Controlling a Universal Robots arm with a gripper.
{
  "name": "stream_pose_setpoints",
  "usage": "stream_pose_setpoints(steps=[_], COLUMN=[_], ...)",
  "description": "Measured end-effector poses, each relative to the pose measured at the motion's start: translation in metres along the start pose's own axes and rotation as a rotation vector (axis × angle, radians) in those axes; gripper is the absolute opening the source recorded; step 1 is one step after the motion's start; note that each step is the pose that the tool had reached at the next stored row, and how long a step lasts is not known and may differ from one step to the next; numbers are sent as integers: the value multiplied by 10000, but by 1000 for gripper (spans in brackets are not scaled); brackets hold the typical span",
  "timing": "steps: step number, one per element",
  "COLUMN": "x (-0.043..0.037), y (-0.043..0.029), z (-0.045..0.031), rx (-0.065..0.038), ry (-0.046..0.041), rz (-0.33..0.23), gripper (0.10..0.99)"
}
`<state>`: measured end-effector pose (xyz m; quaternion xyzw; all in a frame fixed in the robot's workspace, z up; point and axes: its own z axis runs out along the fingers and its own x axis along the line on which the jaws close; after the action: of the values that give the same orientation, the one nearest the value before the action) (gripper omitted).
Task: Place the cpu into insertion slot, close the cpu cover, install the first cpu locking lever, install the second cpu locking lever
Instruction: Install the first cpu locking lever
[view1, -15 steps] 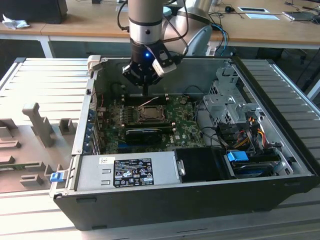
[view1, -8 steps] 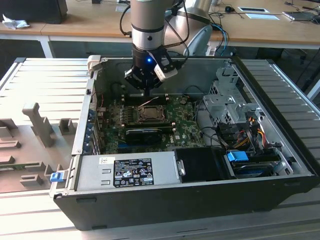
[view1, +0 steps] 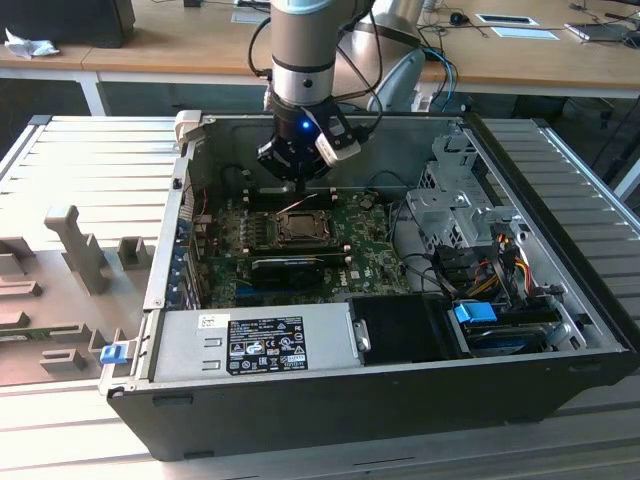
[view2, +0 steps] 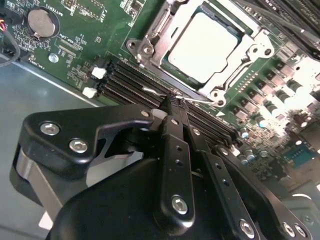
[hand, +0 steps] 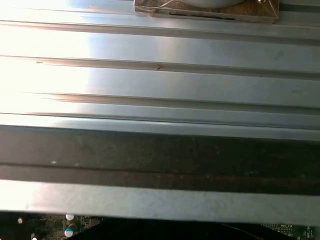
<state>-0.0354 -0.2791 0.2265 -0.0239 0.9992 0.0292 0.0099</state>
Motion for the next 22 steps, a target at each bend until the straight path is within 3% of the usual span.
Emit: stream_pose_setpoints(steps=[10,22], x=[-135,-175], y=[-2,-11], z=[82,215], rx=[1,52], ry=[1,2], rz=[0,-2], gripper=[106,106])
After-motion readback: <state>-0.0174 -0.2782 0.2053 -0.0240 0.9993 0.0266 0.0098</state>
